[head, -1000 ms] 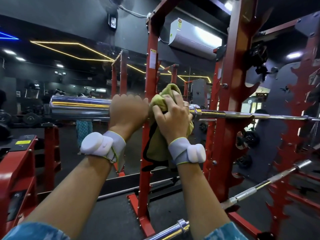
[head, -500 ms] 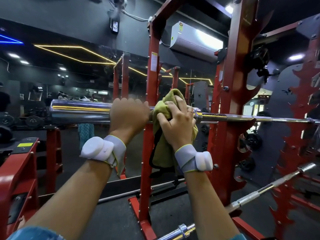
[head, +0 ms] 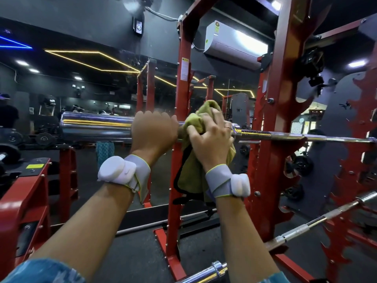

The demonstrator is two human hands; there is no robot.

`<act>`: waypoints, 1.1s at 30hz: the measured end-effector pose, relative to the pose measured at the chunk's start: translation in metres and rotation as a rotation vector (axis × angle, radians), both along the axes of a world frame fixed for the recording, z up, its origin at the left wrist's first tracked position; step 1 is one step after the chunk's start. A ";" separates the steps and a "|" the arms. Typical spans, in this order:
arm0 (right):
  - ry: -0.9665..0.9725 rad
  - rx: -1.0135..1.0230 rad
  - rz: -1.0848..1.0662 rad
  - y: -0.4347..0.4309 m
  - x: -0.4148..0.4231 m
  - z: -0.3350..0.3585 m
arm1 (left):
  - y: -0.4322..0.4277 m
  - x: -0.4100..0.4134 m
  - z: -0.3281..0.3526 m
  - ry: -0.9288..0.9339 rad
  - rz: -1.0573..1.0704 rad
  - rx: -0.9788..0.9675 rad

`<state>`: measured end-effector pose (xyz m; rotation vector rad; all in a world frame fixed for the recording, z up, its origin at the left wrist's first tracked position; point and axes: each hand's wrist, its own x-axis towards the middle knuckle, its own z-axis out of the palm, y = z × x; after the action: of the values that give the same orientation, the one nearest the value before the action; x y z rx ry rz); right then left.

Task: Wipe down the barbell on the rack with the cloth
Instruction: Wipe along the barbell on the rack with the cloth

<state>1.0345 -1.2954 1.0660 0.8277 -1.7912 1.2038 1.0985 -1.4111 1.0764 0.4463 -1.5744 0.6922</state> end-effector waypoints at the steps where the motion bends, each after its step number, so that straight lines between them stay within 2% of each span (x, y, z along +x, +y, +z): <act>1: 0.069 0.027 0.002 -0.004 0.007 -0.004 | 0.000 0.000 0.000 -0.003 0.008 -0.008; 3: 0.153 0.055 0.005 -0.007 0.012 -0.008 | -0.001 0.001 -0.001 -0.011 0.026 -0.021; 5: 0.153 0.050 0.001 -0.005 0.005 -0.009 | -0.002 0.002 -0.001 -0.002 0.024 -0.032; 11: -0.125 -0.131 -0.021 0.016 -0.037 -0.004 | -0.001 0.000 0.000 0.020 0.028 -0.033; 14: -0.180 -0.116 -0.026 0.018 -0.035 -0.001 | -0.001 -0.001 0.000 0.024 0.024 -0.032; 16: -0.140 -0.056 -0.027 0.016 -0.027 0.000 | -0.001 -0.001 -0.001 0.027 0.018 -0.036; 22: 0.142 0.156 0.032 0.006 0.001 -0.005 | -0.002 0.001 -0.004 0.015 0.054 -0.054; 28: -0.167 -0.102 0.016 0.017 -0.029 0.004 | -0.001 0.004 -0.001 -0.007 0.039 -0.031; 33: -0.133 -0.046 -0.030 0.007 -0.014 0.006 | 0.001 0.006 -0.001 -0.053 0.011 -0.007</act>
<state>1.0204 -1.2880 1.0718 0.7060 -1.8679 1.3023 1.1049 -1.4106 1.0750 0.4347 -1.6197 0.7235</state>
